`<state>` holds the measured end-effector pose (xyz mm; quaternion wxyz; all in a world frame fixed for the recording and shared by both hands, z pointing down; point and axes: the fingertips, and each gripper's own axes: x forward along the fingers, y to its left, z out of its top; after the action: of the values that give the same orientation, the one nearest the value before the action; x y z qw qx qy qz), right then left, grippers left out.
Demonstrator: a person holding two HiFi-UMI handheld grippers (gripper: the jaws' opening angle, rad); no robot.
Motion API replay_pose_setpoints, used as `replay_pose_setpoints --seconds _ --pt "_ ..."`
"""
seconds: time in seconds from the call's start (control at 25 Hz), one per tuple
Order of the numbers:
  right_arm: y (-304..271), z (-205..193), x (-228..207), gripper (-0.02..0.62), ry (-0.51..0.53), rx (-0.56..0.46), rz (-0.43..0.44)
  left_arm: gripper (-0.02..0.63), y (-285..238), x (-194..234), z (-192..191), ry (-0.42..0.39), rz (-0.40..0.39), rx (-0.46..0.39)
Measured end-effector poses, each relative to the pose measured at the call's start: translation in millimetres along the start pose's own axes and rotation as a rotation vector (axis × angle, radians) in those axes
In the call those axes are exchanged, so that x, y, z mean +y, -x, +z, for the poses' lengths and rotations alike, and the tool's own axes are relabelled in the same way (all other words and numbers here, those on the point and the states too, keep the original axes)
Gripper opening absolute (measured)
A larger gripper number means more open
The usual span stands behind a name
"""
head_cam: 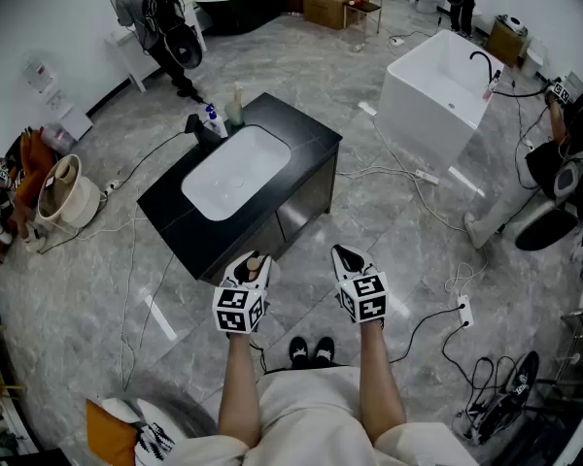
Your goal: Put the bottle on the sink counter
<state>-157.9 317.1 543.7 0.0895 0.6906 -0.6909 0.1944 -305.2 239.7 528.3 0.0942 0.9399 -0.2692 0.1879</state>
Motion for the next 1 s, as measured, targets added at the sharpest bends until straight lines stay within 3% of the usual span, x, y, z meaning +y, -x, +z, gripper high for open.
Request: replay_pose_setpoints --seconds 0.32,0.64,0.76,1.0 --pt "12 -14 -12 0.005 0.020 0.032 -0.016 0.109 2 -12 0 -0.010 0.013 0.009" --pt "35 -28 -36 0.005 -0.046 -0.007 -0.022 0.109 3 -14 -2 0.009 0.044 0.001" --pt "37 -35 -50 0.005 -0.068 0.003 -0.035 0.109 -5 -15 -3 0.038 0.038 -0.016" --pt "20 -36 -69 0.005 -0.082 0.013 -0.039 0.109 -33 -10 -3 0.019 0.027 0.003"
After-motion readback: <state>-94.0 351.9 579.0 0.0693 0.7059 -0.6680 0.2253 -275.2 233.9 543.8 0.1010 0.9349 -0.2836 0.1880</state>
